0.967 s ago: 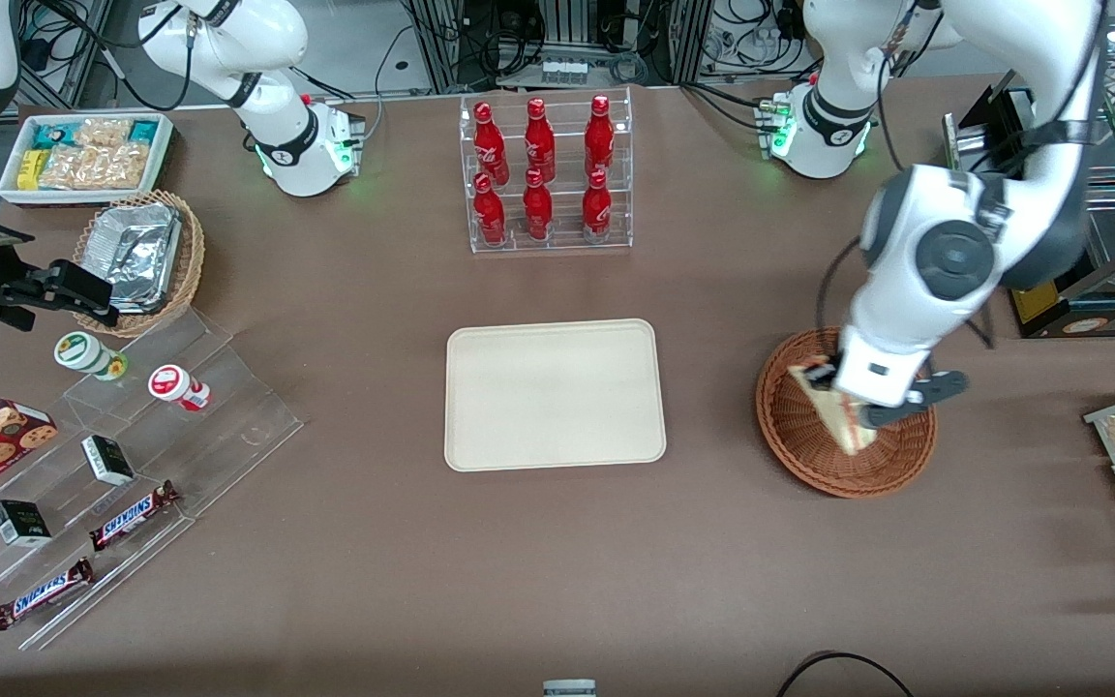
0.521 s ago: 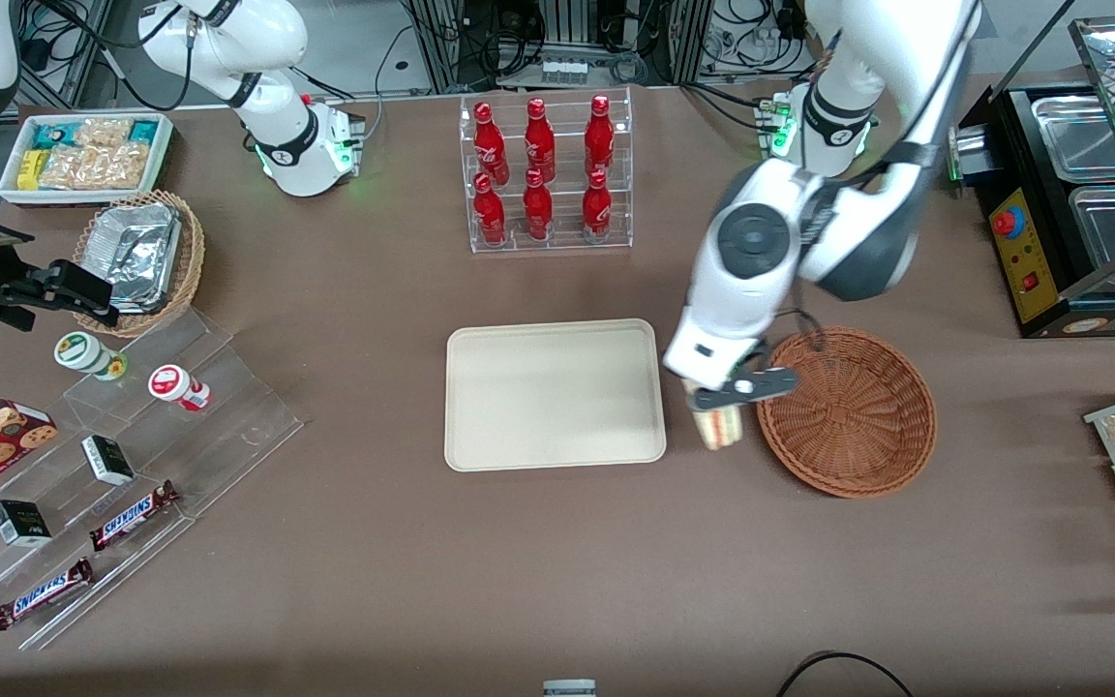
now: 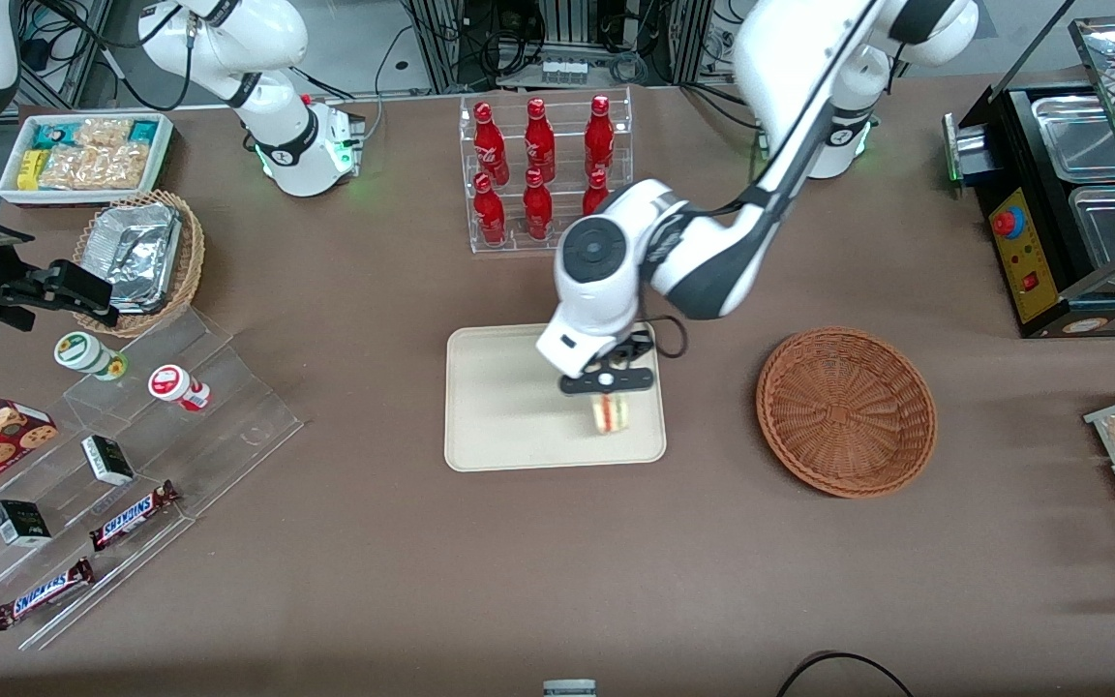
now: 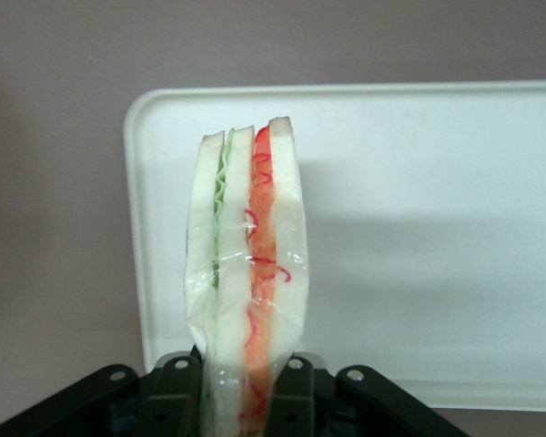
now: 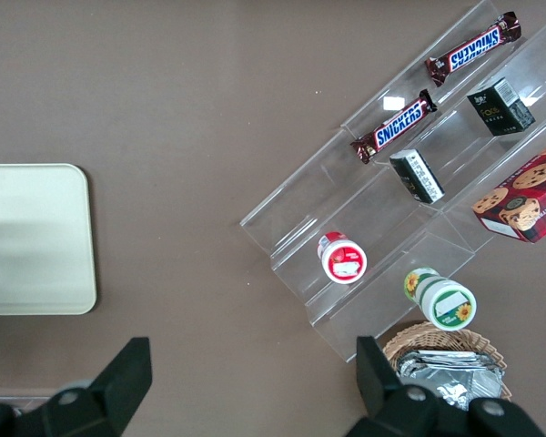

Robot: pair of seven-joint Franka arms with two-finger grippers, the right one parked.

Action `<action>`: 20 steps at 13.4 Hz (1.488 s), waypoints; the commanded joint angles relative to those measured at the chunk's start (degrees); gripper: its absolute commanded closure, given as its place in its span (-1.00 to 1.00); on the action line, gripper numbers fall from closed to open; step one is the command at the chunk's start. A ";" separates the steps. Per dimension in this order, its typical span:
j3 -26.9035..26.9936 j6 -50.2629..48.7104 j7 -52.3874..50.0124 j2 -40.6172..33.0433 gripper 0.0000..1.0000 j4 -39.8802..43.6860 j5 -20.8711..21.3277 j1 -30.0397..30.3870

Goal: Place sandwich from basket to tray
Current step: 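Carry the sandwich over the cream tray with the left gripper, then lower the sandwich onto the tray and open the left gripper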

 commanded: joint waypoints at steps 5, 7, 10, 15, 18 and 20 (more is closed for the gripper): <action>0.75 6.02 -2.40 8.47 0.61 5.64 1.01 -4.43; 0.83 7.08 -2.49 9.27 0.60 5.64 1.10 -4.70; 0.83 7.95 -2.58 10.67 0.60 5.64 1.19 -5.14; 0.92 9.89 -2.23 11.91 -0.99 5.99 1.54 -5.14; 1.10 9.63 -2.50 11.03 -1.00 6.08 2.24 -5.06; 1.18 9.11 -2.67 8.76 -1.00 5.56 3.21 -4.97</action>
